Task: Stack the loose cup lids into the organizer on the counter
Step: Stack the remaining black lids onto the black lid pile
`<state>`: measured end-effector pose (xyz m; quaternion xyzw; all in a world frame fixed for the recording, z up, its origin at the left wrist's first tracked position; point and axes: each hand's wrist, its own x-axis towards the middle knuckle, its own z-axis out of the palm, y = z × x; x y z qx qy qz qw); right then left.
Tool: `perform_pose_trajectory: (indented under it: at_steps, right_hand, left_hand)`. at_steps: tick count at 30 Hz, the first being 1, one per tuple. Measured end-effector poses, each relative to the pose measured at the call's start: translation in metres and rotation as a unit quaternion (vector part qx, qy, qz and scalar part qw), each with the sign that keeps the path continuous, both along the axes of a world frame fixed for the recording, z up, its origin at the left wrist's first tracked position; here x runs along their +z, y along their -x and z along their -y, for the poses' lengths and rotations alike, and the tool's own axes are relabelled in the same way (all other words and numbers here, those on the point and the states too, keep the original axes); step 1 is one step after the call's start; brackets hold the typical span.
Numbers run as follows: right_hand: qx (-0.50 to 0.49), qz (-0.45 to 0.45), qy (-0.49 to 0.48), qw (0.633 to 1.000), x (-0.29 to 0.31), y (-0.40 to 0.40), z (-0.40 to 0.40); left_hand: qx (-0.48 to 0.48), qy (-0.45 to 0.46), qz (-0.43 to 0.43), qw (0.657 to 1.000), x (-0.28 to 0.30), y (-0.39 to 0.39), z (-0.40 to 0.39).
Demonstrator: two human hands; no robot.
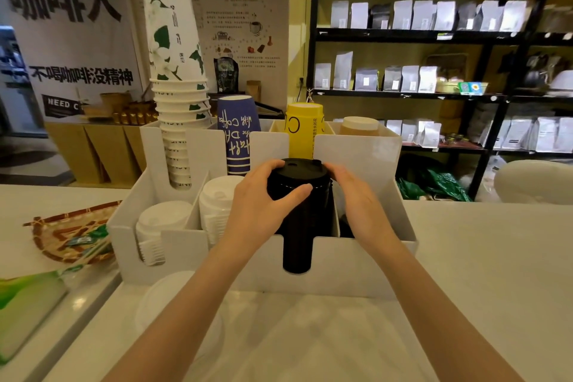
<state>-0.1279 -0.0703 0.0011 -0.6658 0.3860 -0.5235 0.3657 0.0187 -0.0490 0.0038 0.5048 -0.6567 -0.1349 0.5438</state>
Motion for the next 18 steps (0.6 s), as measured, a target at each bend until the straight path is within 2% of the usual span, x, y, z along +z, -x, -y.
perform_pose_trajectory:
  at_steps: [4, 9, 15, 18]
  right_hand:
    - [-0.035, -0.033, 0.039, 0.998, -0.005, 0.000, 0.002]
    - [-0.044, -0.066, 0.067, 0.995, -0.007, 0.000, 0.001]
    - [-0.048, -0.106, 0.090, 0.989, -0.008, 0.006, -0.007]
    - [-0.022, -0.139, 0.107, 0.984, -0.003, 0.002, -0.015]
  left_hand:
    - [-0.010, -0.014, -0.001, 1.000, 0.000, -0.003, 0.001]
    - [-0.052, -0.070, -0.053, 0.995, -0.003, -0.009, 0.006]
    - [-0.070, -0.062, -0.043, 0.995, -0.005, -0.005, 0.001]
    - [-0.077, -0.040, -0.003, 0.996, -0.004, -0.002, -0.005]
